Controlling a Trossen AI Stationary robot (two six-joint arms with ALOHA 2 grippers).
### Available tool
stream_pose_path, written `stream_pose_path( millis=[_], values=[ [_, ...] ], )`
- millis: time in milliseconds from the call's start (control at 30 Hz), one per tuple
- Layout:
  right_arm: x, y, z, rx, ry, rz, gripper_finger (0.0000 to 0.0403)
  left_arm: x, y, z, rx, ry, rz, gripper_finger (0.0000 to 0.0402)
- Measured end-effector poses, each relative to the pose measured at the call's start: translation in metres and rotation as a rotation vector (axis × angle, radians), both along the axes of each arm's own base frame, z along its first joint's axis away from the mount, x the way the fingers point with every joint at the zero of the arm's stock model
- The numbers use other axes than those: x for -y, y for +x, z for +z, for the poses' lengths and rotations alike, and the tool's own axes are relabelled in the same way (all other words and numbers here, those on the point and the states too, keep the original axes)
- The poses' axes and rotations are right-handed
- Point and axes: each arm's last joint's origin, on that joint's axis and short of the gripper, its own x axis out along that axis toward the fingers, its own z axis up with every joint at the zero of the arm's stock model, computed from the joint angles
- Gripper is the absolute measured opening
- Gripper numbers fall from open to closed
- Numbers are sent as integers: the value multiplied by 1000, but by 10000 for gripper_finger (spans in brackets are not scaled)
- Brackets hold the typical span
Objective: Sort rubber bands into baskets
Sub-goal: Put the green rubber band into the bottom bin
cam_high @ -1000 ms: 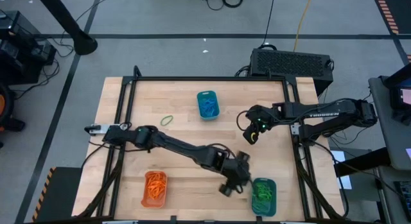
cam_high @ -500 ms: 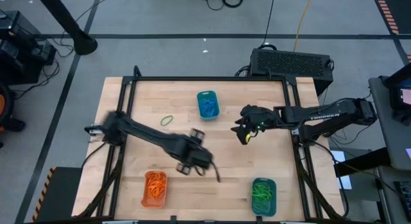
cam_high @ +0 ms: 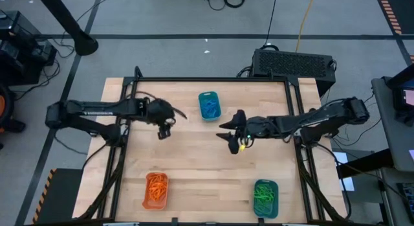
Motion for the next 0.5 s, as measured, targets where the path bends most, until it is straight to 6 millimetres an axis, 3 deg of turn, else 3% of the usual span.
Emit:
stream_pose_path(
  millis=[200, 500],
  values=[
    [-6, 14, -24, -70, 3, 38, 199, -33, -22, -44, -104, -86, 169, 246],
    [-10, 21, -34, -78, 32, 79, 199, -39, -26, -72, -129, -169, 188, 246]
  ],
)
